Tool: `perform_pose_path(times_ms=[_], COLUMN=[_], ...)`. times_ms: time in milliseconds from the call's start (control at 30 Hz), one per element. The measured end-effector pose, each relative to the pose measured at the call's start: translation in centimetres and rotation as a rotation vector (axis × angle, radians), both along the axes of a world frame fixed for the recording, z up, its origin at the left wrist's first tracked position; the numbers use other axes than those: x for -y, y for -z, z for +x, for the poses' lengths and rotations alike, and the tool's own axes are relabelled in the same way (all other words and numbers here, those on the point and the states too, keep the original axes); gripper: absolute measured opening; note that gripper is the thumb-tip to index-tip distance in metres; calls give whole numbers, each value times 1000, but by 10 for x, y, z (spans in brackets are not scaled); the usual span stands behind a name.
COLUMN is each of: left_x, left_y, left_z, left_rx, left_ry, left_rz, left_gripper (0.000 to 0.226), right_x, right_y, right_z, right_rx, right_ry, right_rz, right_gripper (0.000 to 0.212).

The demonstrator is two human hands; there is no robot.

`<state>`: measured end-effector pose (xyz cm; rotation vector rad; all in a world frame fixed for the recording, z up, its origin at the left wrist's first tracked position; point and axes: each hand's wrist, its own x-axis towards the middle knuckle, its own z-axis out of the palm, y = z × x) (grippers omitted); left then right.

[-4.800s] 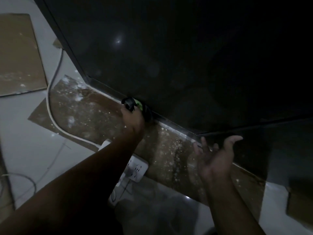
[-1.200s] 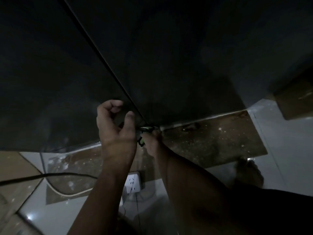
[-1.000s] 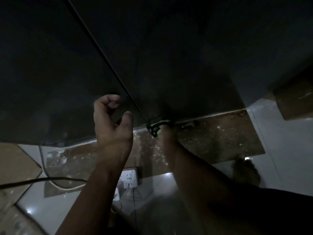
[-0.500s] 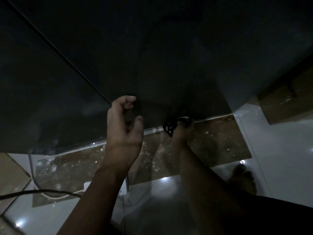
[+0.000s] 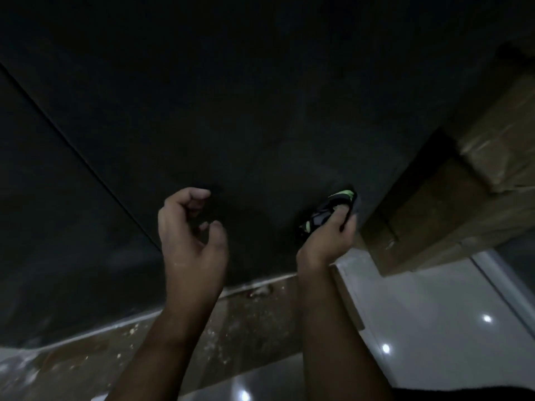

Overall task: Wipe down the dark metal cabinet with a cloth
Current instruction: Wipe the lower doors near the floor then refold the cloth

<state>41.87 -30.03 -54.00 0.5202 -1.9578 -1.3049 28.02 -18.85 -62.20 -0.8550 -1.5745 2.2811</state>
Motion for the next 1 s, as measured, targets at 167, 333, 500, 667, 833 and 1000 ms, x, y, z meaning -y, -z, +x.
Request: perform_pose_path(times_ms=[167,333,500,667,833,1000], left_x=[-1,8,5,-4,-2,7], left_y=[-62,-122,-197,-275,-337,-386], left_z=[0,-1,0,12,27,43], left_rx=[9,-32,-89,-132,-155,-100], left_ry=[19,7,27,50,28,13], left_rz=[-135,-136,-220,-327,-406,-615], left_gripper=[47,52,59,55,51,50], right_x=[-9,-8,-15,-45,-69,-55], right_y=[-98,-184,-275,-352,-375,-373], right_z=[-9,3,9,4,-7,-6], right_rx=[-169,-344,-605,-757,-754,-713], right_ry=[21,-167,-316,-485,-524,-450], right_rz=[31,87,493,744,781,556], right_gripper=[49,35,56,58,39,37])
